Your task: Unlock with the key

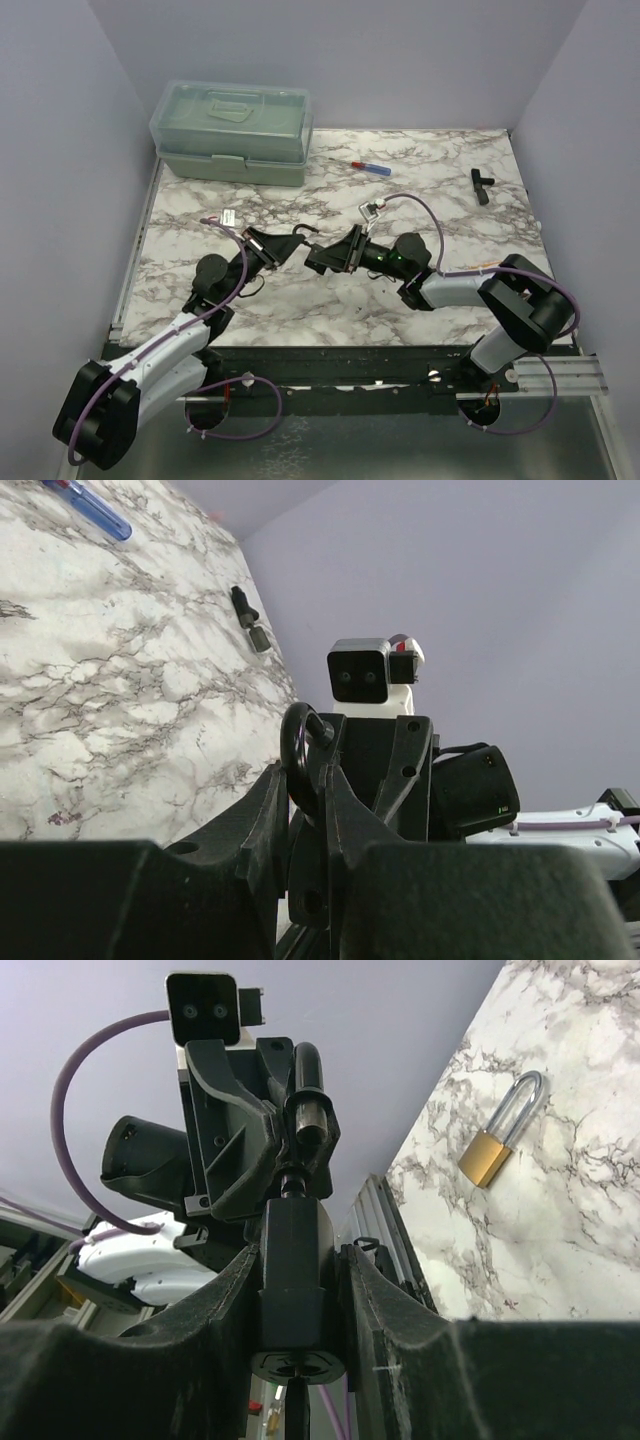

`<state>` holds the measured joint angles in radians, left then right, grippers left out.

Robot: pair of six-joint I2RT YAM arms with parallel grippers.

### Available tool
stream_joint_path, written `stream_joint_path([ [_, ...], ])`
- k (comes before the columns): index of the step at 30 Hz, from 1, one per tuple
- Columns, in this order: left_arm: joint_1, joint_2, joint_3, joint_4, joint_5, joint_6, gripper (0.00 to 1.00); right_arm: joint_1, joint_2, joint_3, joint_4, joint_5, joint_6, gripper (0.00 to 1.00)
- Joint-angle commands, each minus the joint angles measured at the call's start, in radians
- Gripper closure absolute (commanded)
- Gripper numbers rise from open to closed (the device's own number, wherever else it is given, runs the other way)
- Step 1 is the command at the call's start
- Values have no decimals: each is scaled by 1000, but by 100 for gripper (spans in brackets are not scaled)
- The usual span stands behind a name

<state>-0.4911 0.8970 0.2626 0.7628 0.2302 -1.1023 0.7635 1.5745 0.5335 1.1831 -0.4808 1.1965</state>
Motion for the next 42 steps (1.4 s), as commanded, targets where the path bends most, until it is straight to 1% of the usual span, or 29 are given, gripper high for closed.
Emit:
stream_joint_path([
  [1,-3,-48,-33,84,-24,84,100,-13,-4,-10,3,1,22,68],
  [4,-1,-37,-39,84,-29,87,100,-19,15,-21,18,-15,34,50],
  [7,-1,-14,-41,85,-36,89,100,-23,22,-41,24,-16,36,36],
  [12,-1,19,-49,86,-62,88,100,-34,11,-93,10,-4,15,26],
  [17,-1,66,-52,91,-71,86,100,-45,-24,-174,-44,34,-39,22],
  [20,-1,97,-57,104,-73,84,100,-54,-87,-228,-114,71,-80,21],
  [26,-1,205,-51,159,-78,68,100,-59,-282,-280,-378,184,-196,20],
  [30,-1,337,-46,243,-75,58,100,-61,-416,-288,-531,257,-257,20],
  [33,-1,458,-26,311,-52,52,100,-61,-494,-297,-607,294,-280,19],
  [38,0,671,22,427,-28,33,100,-62,-568,-326,-652,319,-286,19],
  [42,9,808,64,558,22,13,100,-65,-597,-334,-664,319,-289,20],
])
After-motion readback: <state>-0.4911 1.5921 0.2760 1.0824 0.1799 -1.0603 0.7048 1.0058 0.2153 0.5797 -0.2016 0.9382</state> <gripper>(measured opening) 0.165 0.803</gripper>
